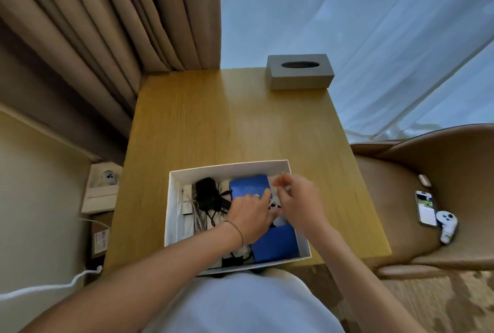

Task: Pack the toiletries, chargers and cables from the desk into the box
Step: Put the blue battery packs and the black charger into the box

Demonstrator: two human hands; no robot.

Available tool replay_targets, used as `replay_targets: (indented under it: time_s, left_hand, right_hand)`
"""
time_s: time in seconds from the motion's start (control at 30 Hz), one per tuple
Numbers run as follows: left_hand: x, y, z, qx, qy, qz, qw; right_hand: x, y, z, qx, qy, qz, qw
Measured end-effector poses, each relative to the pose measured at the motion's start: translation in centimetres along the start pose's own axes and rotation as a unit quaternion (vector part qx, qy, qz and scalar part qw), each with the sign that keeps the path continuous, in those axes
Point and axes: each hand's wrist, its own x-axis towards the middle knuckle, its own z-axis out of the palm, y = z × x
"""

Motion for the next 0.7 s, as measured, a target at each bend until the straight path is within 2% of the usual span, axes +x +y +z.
replay_targets:
  time_s: [0.3,0.5,0.7]
  left_hand:
    - [0.9,0.8,2.6,0.011,0.034,0.096,0.995]
    - [1.0,0.6,3.1,0.009,-0.051,0.108,0.993]
    - [1.3,0.3,3.7,0.003,-0.049,0.117,0.992]
  right_hand:
    - [-1.0,0.2,0.0,-0.037,0.014,-0.046,0.998]
    - [-0.8,0.5,-0.1,-0.042,0.021,-0.047,0.998]
    - [-0.7,0.6,0.1,-0.075,0.015,-0.055,0.996]
